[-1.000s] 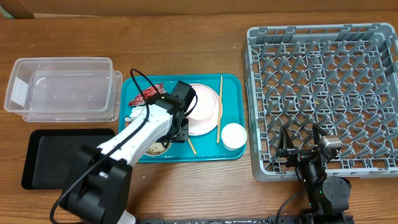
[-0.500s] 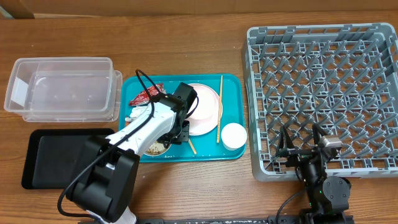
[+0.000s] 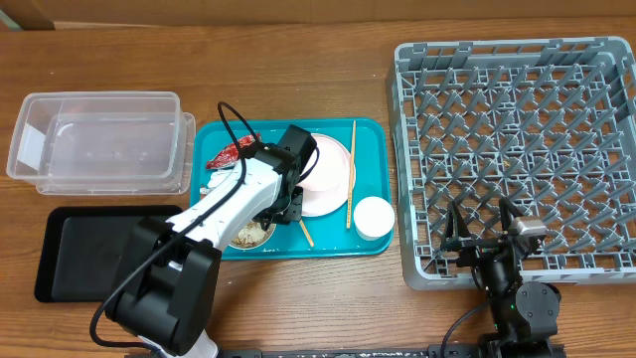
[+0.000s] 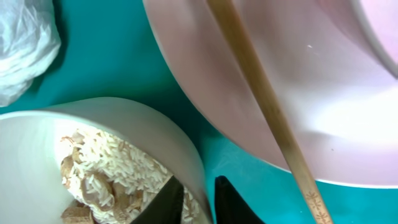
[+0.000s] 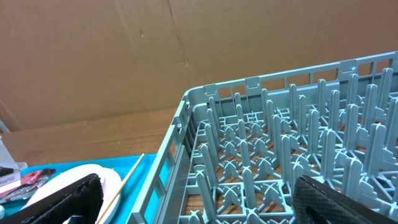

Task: Sort waste into correct bins and load items into the dishwasher
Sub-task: 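Grasp the rim of the white rice bowl with the left gripper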

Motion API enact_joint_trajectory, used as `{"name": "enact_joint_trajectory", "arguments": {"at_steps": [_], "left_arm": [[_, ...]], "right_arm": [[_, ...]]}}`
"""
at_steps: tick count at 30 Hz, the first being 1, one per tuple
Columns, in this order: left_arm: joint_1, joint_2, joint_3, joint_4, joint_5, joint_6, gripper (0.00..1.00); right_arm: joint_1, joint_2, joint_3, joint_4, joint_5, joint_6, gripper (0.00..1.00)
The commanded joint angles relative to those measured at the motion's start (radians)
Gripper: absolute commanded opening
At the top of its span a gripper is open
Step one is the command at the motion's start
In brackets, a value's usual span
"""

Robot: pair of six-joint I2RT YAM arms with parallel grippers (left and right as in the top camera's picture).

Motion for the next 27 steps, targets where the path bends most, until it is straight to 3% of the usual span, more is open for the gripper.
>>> {"name": "enact_joint_trajectory", "arguments": {"at_steps": [1,8,15,27], "left_arm": [[0.0,0.008,0.027,-0.005,-0.022,0.013,0.17],[0.0,0.008,0.03,-0.007,-0.021,0.012,0.16],[0.0,0.008,0.03,-0.01,-0.018,0.012,0.04],[-0.002,-0.007,0.095,-0.105,0.001,0.017,0.04]], "right_arm": [[0.004,-0.012,-0.011,0.007,0.003,-0.007,1.0],[0.004,-0.012,-0.011,0.006,0.002,-0.007,1.0],[0.004,-0.012,-0.011,0.006,0.002,-0.007,1.0],[0.004,-0.012,-0.011,0.006,0.003,-0.007,1.0]]}}
